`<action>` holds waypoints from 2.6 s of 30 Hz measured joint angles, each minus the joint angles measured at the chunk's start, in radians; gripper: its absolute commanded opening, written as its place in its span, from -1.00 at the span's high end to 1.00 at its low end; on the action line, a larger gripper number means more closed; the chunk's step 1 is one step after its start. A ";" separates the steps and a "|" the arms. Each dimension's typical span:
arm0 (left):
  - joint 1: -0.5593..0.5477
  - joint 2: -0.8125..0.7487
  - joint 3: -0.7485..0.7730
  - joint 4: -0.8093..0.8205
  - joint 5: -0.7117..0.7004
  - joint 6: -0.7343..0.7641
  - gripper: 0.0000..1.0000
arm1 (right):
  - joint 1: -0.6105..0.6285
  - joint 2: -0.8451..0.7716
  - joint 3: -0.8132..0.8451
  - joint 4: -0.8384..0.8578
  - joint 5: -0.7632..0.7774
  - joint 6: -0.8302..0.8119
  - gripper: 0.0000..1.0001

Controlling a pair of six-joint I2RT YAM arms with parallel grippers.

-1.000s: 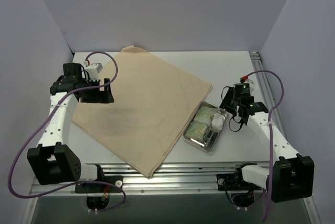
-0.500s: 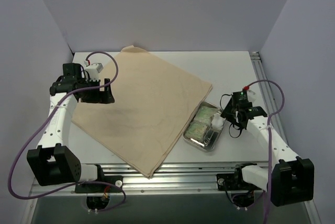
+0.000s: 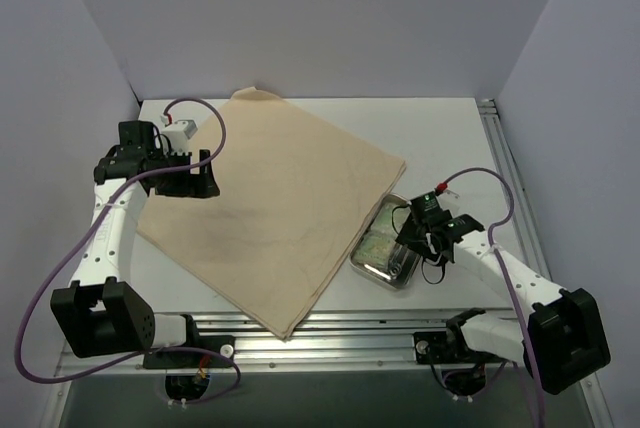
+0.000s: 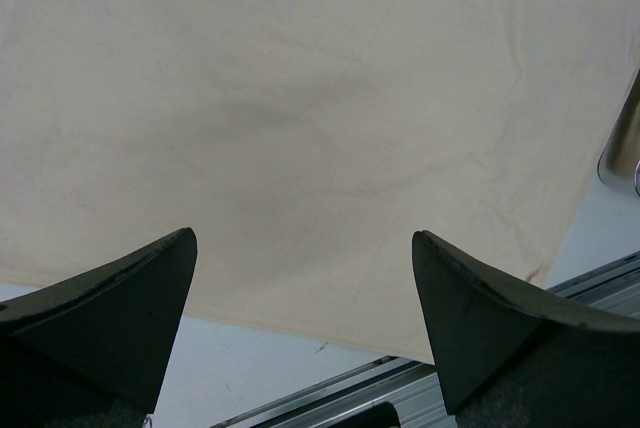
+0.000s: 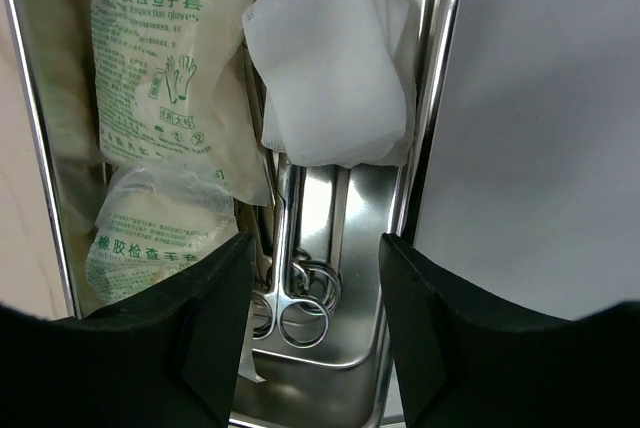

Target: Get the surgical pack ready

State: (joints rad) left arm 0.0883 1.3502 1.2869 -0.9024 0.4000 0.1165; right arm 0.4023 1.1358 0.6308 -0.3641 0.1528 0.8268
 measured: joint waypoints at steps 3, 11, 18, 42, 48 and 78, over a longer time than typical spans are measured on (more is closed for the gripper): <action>0.001 0.000 0.000 -0.001 0.002 0.000 -0.97 | 0.007 0.000 -0.027 0.008 0.001 0.029 0.07; 0.006 0.000 0.000 -0.002 0.010 0.000 -0.97 | 0.027 0.002 -0.046 -0.016 0.021 0.053 0.13; 0.006 0.000 0.000 -0.003 0.014 0.000 -0.97 | 0.047 -0.004 0.097 -0.144 0.091 0.043 0.13; 0.022 -0.010 0.000 -0.009 0.051 0.003 -0.97 | 0.066 0.076 -0.075 -0.107 0.083 0.124 0.17; 0.025 -0.015 0.000 -0.013 0.062 0.005 -0.97 | 0.070 -0.027 -0.101 -0.088 0.085 0.159 0.34; 0.034 -0.022 0.000 -0.023 0.069 0.005 -0.97 | 0.077 -0.229 -0.108 -0.174 0.167 0.204 1.00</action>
State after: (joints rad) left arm 0.1219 1.3285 1.2869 -0.9249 0.4686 0.1211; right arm 0.4793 0.9073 0.5228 -0.5381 0.3195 1.0306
